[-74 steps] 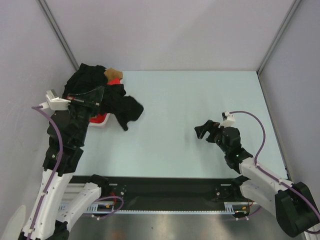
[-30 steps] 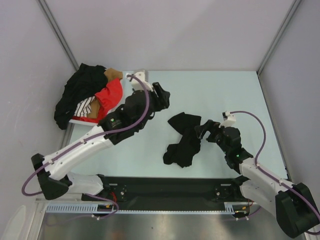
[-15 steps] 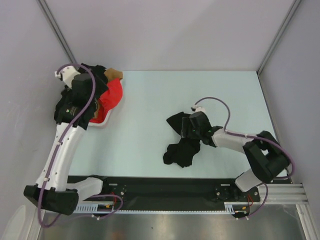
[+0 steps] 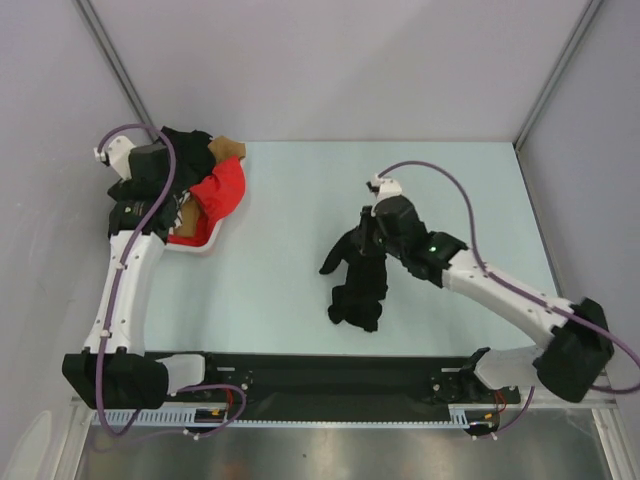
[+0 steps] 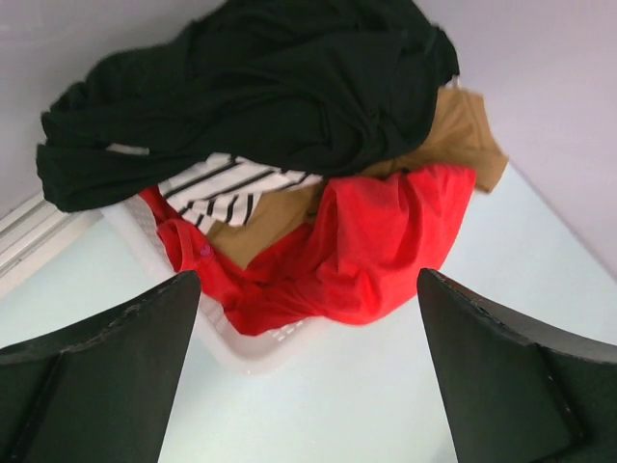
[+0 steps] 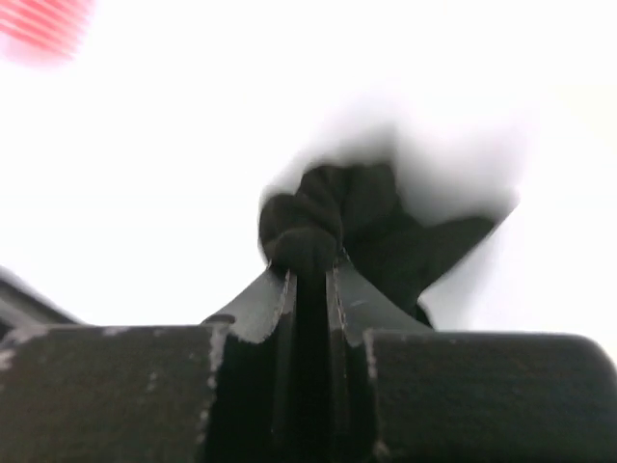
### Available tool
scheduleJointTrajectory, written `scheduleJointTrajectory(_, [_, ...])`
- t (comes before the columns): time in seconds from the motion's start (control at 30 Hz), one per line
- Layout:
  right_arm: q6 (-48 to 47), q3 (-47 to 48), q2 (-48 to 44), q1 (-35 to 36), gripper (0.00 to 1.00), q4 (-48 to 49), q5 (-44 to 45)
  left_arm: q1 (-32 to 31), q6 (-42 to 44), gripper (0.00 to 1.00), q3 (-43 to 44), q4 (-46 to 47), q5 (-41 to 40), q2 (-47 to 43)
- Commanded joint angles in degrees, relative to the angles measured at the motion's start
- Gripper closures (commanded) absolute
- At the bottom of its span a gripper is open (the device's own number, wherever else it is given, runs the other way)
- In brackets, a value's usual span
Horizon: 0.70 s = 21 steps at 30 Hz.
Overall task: Fold and stack the tank tops
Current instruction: Grab the tank top from the pile
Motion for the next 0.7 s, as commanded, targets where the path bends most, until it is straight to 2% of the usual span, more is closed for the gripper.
scheduleJointTrajectory(0.0, [-2.43, 8.93, -7.42, 1.01, 1.0, -4.53, -2.33, 4.56, 0.62, 0.0, 1.29, 4.43, -0.81, 0.22])
scheduleJointTrajectory(0.17, [-5.5, 15.46, -10.5, 2.59, 1.0, -8.14, -7.59, 8.88, -1.41, 0.0, 9.09, 3.64, 3.33, 13.74])
scheduleJointTrajectory(0.33, [-7.35, 16.87, -14.89, 2.86, 1.0, -7.88, -12.61, 9.33, -3.52, 0.04, 18.24, 3.1, 0.61, 28.05])
scheduleJointTrajectory(0.5, [-7.97, 16.43, -20.17, 2.86, 1.0, -9.54, -15.07, 9.77, -3.96, 0.05, 36.33, -2.94, -2.9, 42.66])
scheduleJointTrajectory(0.57, [-8.84, 16.6, -21.92, 2.86, 1.0, -11.38, -15.52, 10.64, -2.82, 0.18, 44.65, -6.09, -0.46, 51.34])
scheduleJointTrajectory(0.6, [-9.28, 16.6, -22.54, 2.86, 1.0, -12.0, -15.34, 10.99, -3.08, 0.27, 46.89, -7.08, -0.01, 51.38])
scheduleJointTrajectory(0.63, [-9.72, 16.6, -23.07, 2.77, 1.0, -12.53, -14.82, 11.26, -3.34, 0.39, 48.3, -7.87, 0.34, 53.3])
scheduleJointTrajectory(0.67, [-10.07, 16.17, -23.59, 2.77, 1.0, -13.06, -13.42, 11.17, -3.78, 0.6, 48.66, -8.05, 0.17, 53.32])
